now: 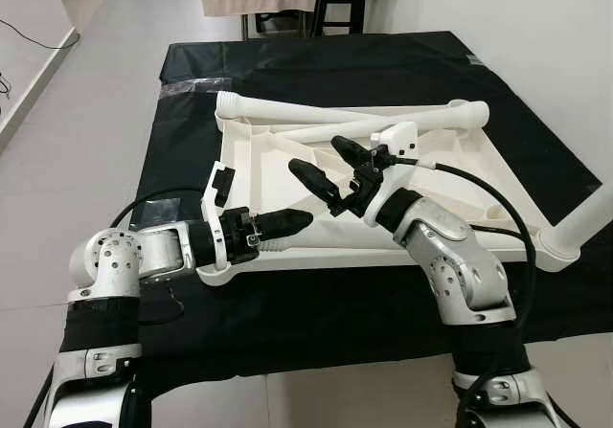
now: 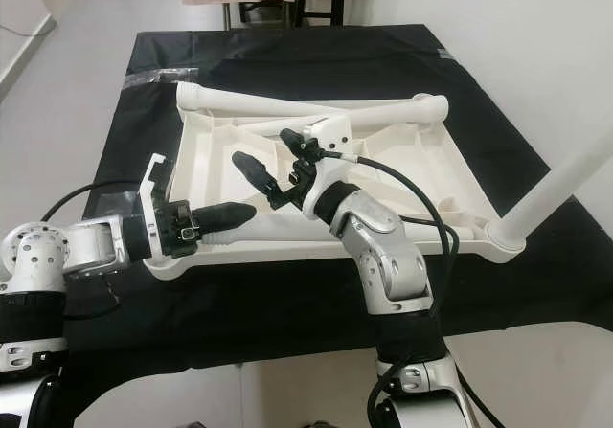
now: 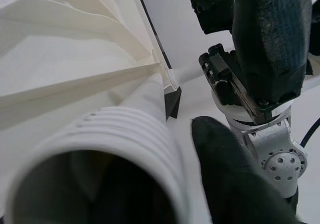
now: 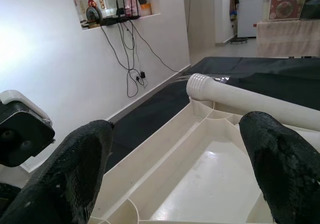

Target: Building children table

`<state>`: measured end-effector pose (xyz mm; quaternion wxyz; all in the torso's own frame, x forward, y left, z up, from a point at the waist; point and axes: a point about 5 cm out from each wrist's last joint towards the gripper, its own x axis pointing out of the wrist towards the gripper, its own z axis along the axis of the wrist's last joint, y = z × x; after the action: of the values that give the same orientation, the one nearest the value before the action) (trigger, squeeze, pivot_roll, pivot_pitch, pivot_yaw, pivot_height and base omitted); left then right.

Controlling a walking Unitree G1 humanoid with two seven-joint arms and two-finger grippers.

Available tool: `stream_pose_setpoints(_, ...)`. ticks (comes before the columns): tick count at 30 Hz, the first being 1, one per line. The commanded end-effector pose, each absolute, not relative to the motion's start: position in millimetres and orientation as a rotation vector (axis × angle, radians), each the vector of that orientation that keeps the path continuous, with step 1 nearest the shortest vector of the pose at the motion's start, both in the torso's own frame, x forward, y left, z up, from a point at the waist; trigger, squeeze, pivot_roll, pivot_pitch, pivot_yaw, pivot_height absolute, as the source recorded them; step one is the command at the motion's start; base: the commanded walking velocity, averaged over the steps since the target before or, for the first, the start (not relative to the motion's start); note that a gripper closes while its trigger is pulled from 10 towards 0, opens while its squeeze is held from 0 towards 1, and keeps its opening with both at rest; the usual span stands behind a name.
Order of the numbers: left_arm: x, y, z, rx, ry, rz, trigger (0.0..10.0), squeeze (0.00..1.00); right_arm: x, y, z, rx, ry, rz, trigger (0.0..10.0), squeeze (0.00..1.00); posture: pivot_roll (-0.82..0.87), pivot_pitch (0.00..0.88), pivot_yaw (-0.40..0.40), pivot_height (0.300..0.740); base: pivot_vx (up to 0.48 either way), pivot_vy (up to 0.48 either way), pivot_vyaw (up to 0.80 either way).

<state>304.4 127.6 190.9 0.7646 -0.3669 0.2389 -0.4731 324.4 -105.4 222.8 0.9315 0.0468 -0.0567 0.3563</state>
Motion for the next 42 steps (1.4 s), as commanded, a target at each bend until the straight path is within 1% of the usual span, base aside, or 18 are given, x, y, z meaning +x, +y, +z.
stream_pose_setpoints(1,301.3,125.0,188.6,-0.817,0.537,-1.05,0.0,0.0,324.0,-103.4,229.4,0.091,-0.138,0.736,10.0,0.0,-0.07,0.08,-0.035,0.74,0.0,0.0,0.0)
stream_pose_setpoints(15,300.5,126.0,187.6,-0.822,0.536,-1.039,0.0,0.0,324.1,-103.8,234.2,0.12,-0.159,0.731,10.0,0.0,-0.07,0.079,-0.031,0.74,0.0,0.0,0.0)
stream_pose_setpoints(20,299.7,130.1,191.4,-0.829,0.496,-1.03,0.0,0.0,321.9,-106.8,249.7,0.23,-0.224,0.752,10.0,0.0,-0.07,0.081,-0.029,0.74,0.0,0.0,0.0)
stream_pose_setpoints(22,299.7,130.1,191.4,-0.829,0.496,-1.03,0.0,0.0,321.9,-106.8,249.7,0.23,-0.224,0.752,10.0,0.0,-0.07,0.081,-0.029,0.74,0.0,0.0,0.0)
stream_pose_setpoints(23,298.1,131.5,192.7,-0.831,0.484,-1.035,0.0,0.0,321.0,-108.0,254.3,0.267,-0.243,0.761,10.0,0.0,-0.07,0.082,-0.028,0.74,0.0,0.0,0.0)
stream_pose_setpoints(24,292.6,138.5,197.7,-0.842,0.43,-1.052,0.0,0.0,319.1,-112.2,265.8,0.349,-0.294,0.779,10.0,0.0,-0.07,0.083,-0.03,0.74,0.0,0.0,0.0)
stream_pose_setpoints(26,292.6,138.5,197.7,-0.842,0.43,-1.052,0.0,0.0,319.1,-112.2,265.8,0.349,-0.294,0.779,10.0,0.0,-0.07,0.083,-0.03,0.74,0.0,0.0,0.0)
stream_pose_setpoints(27,289.5,142.6,200.5,-0.847,0.4,-1.062,0.0,0.0,318.0,-114.3,271.4,0.392,-0.321,0.79,10.0,0.0,-0.07,0.084,-0.031,0.74,0.0,0.0,0.0)
stream_pose_setpoints(29,287.4,145.3,202.5,-0.85,0.38,-1.069,0.0,0.0,317.2,-115.8,275.1,0.421,-0.339,0.797,10.0,0.0,-0.07,0.084,-0.033,0.74,0.0,0.0,0.0)
stream_pose_setpoints(31,287.4,145.3,202.5,-0.85,0.38,-1.069,0.0,0.0,317.2,-115.8,275.1,0.421,-0.339,0.797,10.0,0.0,-0.07,0.084,-0.033,0.74,0.0,0.0,0.0)
stream_pose_setpoints(34,282.4,153.9,210.0,-0.85,0.306,-1.075,0.0,0.0,313.8,-125.7,294.2,0.574,-0.431,0.826,10.0,0.0,-0.06,0.084,-0.036,0.74,0.0,0.0,0.0)
stream_pose_setpoints(35,282.4,153.9,210.0,-0.85,0.306,-1.075,0.0,0.0,313.8,-125.7,294.2,0.574,-0.431,0.826,10.0,0.0,-0.06,0.084,-0.036,0.74,0.0,0.0,0.0)
stream_pose_setpoints(36,282.2,156.3,212.1,-0.85,0.28,-1.069,0.0,0.0,312.6,-130.2,300.4,0.625,-0.462,0.836,10.0,0.0,-0.06,0.084,-0.036,0.74,0.0,0.0,0.0)
stream_pose_setpoints(42,284.3,159.6,213.3,-0.858,0.253,-1.043,0.0,0.0,311.4,-135.2,305.4,0.673,-0.49,0.849,10.0,0.0,-0.06,0.082,-0.037,0.74,0.0,0.0,0.0)
